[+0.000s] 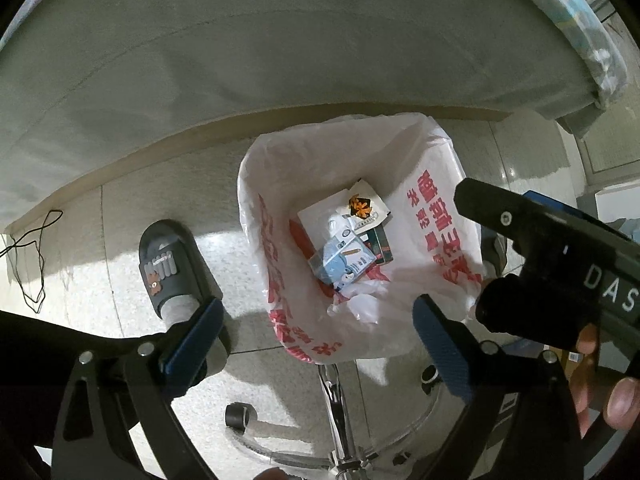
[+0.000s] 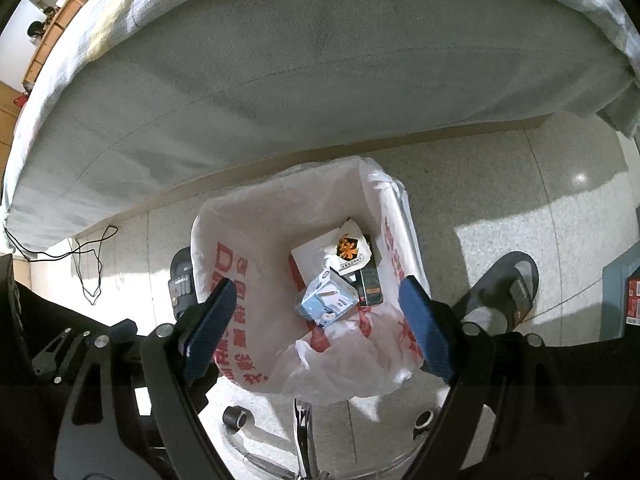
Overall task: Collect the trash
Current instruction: 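Open both tools to drop the packet and carton into the bag, then move both tools back over the bed toward the remaining items, then grasp the blue snack packet with the right tool while the left tool grasps the red snack bar, then lift the blue packet and red snack bar and carry them over the trash bag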
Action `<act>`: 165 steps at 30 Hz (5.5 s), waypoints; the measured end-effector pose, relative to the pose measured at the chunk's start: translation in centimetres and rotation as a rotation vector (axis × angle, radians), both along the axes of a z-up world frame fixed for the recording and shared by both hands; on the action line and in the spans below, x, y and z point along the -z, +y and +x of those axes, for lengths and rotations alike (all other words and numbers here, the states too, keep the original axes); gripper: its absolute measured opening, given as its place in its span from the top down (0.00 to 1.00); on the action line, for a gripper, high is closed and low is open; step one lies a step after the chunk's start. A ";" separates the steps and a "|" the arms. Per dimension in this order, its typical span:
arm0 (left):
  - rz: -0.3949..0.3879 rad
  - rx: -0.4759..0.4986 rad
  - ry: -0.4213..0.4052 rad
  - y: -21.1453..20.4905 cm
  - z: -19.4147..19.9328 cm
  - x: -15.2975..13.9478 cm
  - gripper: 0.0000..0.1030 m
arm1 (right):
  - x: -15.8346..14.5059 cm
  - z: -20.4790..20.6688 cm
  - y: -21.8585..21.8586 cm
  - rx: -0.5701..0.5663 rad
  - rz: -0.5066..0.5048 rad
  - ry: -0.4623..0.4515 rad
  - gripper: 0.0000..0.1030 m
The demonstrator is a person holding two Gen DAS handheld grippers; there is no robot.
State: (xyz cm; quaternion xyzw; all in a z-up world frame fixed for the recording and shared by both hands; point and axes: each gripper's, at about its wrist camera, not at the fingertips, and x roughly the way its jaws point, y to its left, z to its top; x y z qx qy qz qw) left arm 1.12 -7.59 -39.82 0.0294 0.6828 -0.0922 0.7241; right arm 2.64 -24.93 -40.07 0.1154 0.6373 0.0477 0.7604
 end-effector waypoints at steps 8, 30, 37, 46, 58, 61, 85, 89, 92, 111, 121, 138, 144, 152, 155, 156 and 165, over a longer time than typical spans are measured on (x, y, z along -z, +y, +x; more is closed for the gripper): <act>0.006 -0.005 -0.022 0.0 0.0 -0.5 0.10 | -0.3 -0.4 -0.1 0.009 0.000 0.003 0.21; -0.021 -0.032 -0.245 0.8 -0.3 -6.7 0.10 | -5.1 -3.4 -3.1 0.092 0.036 -0.093 0.20; -0.040 -0.042 -0.335 1.2 -0.1 -9.9 0.10 | -8.2 -4.2 -4.9 0.139 0.024 -0.167 0.20; -0.061 -0.077 -0.480 2.6 1.6 -15.7 0.10 | -14.2 -2.4 -6.0 0.110 -0.034 -0.312 0.20; -0.064 -0.130 -0.612 5.8 10.0 -22.8 0.10 | -22.6 5.8 -7.3 0.093 -0.025 -0.454 0.18; -0.061 -0.137 -0.642 6.5 13.0 -24.1 0.10 | -24.5 9.1 -7.3 0.094 -0.034 -0.473 0.17; 0.028 -0.094 -0.587 3.4 35.0 -19.5 0.10 | -22.2 37.8 -3.5 0.185 -0.049 -0.286 0.14; 0.051 -0.092 -0.543 3.4 36.9 -17.7 0.10 | -19.2 40.9 -3.5 0.237 -0.032 -0.213 0.14; 0.060 -0.098 -0.531 3.3 38.0 -17.2 0.10 | -17.1 42.9 -3.3 0.252 -0.054 -0.180 0.14; 0.072 -0.154 -0.410 2.9 41.2 -11.9 0.08 | -11.1 46.8 -1.9 0.293 -0.182 -0.055 0.17; 0.003 -0.120 -0.430 2.0 40.8 -13.7 0.88 | -12.6 46.0 -3.5 0.223 -0.199 -0.082 0.79; -0.014 -0.099 -0.464 1.4 39.8 -15.5 0.88 | -15.4 44.4 -3.4 0.201 -0.206 -0.132 0.79; -0.015 -0.110 -0.471 1.6 39.1 -16.0 0.88 | -16.2 43.7 -4.0 0.205 -0.198 -0.142 0.79; 0.002 -0.088 -0.505 1.6 37.0 -16.9 0.88 | -18.0 41.5 -4.2 0.186 -0.201 -0.178 0.79; 0.000 -0.082 -0.518 1.7 36.1 -17.4 0.88 | -18.7 40.4 -4.0 0.177 -0.209 -0.195 0.79; -0.001 -0.078 -0.527 1.7 35.7 -17.8 0.88 | -19.0 39.9 -3.9 0.173 -0.207 -0.198 0.79; -0.002 -0.066 -0.548 2.2 32.4 -18.7 0.88 | -21.0 36.2 -3.1 0.139 -0.203 -0.242 0.79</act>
